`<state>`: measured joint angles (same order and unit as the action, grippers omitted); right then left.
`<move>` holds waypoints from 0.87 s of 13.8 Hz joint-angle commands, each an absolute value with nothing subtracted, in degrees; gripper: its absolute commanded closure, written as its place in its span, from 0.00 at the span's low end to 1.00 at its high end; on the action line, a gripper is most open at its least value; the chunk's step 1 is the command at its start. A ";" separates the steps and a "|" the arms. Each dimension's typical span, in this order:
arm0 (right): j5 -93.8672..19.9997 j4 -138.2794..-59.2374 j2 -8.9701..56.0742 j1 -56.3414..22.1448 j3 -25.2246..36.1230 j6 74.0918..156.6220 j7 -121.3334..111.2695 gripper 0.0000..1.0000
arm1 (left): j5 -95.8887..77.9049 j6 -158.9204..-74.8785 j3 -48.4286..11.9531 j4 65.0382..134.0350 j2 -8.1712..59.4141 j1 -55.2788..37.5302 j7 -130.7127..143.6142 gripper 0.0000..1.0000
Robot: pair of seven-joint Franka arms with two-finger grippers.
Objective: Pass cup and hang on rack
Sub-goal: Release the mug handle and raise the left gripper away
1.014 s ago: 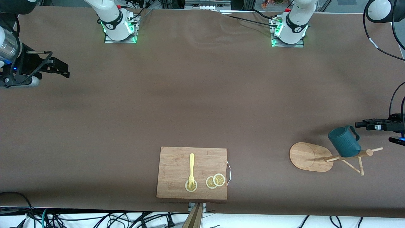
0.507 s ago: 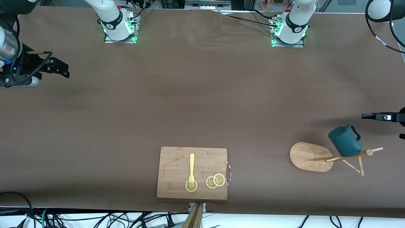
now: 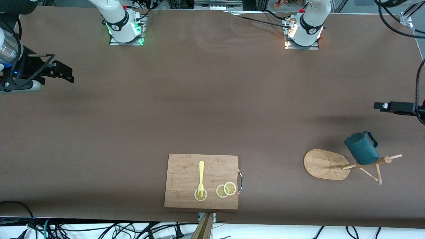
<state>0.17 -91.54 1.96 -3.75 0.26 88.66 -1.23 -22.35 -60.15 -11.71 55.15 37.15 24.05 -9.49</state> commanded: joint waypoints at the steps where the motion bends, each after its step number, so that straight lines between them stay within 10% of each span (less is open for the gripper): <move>1: -1.05 -91.14 1.93 -3.08 -0.18 89.47 -1.58 0.00 | -10.24 -60.73 -10.46 56.43 31.13 14.62 -10.11 0.00; 9: -1.05 -91.23 1.93 -3.08 -0.18 89.74 -1.58 0.00 | 7.74 -61.52 -9.68 57.30 25.85 -4.30 -3.25 0.00; 12: -1.14 -91.14 2.02 -3.16 -0.18 90.26 -1.67 0.00 | 5.90 -73.60 -6.08 68.51 17.79 -5.72 -2.64 0.00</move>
<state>-0.12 -91.55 1.96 -3.75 0.24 89.91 -1.23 6.63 -66.14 -8.88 57.70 25.81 -5.63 -2.65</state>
